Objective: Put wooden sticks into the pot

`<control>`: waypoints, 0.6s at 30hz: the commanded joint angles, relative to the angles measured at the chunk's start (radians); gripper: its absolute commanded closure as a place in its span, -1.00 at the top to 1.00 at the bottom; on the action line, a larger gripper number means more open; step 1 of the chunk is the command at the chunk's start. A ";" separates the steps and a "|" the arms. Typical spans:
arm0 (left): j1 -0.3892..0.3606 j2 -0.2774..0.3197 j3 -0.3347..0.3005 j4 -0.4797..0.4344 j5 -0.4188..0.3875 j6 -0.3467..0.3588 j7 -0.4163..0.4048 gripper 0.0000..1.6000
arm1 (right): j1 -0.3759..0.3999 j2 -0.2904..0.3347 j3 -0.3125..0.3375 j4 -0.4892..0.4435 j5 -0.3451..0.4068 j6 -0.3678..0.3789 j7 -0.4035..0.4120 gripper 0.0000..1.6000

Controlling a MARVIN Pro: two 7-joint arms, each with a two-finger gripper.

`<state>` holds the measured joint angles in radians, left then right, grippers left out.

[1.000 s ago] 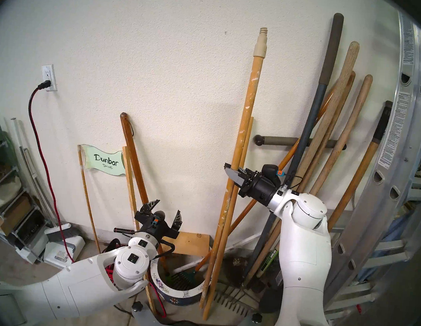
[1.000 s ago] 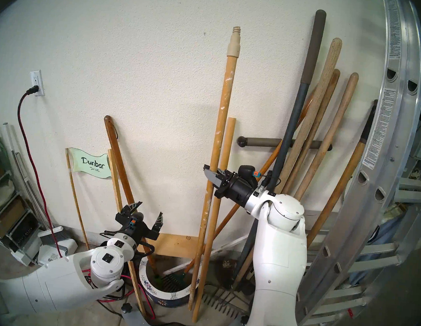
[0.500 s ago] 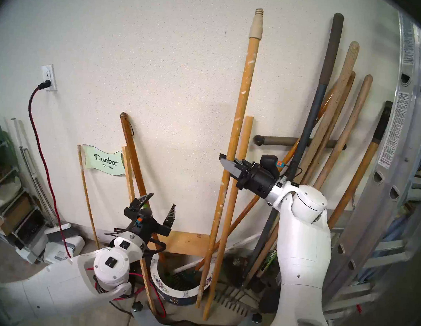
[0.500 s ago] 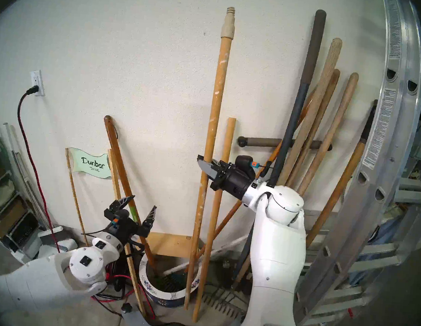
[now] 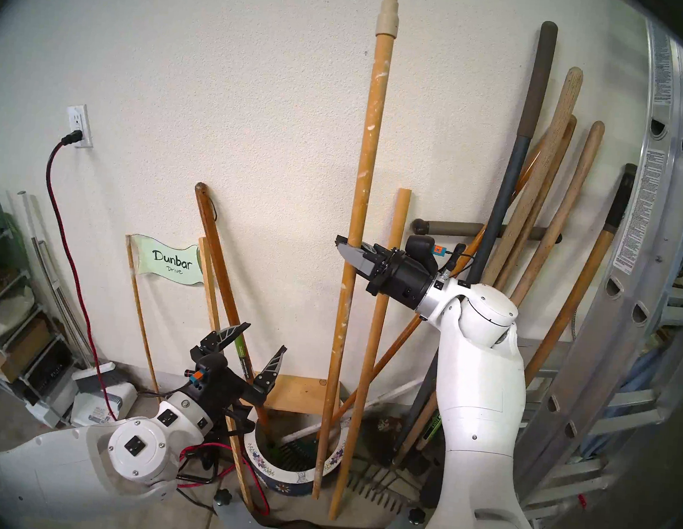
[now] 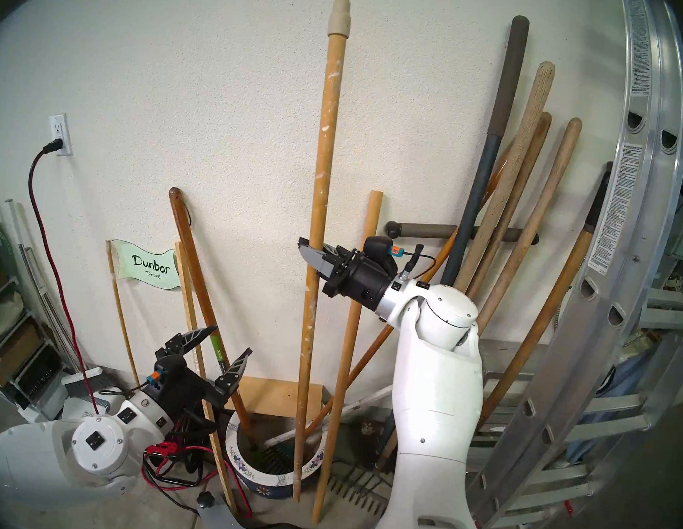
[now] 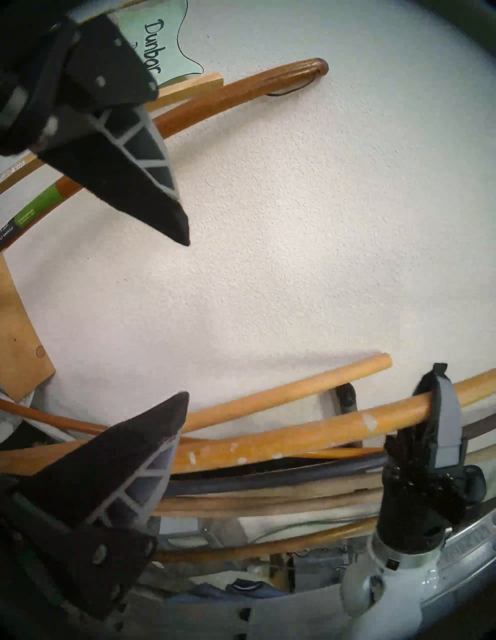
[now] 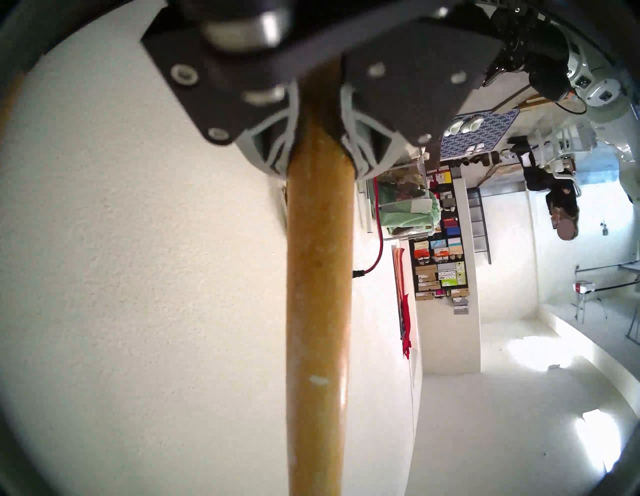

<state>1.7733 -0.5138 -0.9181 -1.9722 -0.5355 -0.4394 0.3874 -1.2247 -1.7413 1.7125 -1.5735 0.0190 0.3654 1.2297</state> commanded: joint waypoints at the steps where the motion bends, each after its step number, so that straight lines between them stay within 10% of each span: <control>1: 0.063 0.098 -0.017 -0.040 -0.124 -0.103 -0.065 1.00 | 0.018 -0.012 -0.044 -0.001 0.039 -0.007 -0.013 -1.00; 18: -0.076 -0.009 0.018 0.045 -0.156 -0.018 -0.220 1.00 | 0.025 -0.014 -0.107 0.016 0.121 0.001 -0.034 -1.00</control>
<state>1.7767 -0.4507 -0.9083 -1.9657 -0.7119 -0.5207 0.2004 -1.2176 -1.7432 1.6306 -1.5556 0.1094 0.3578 1.1931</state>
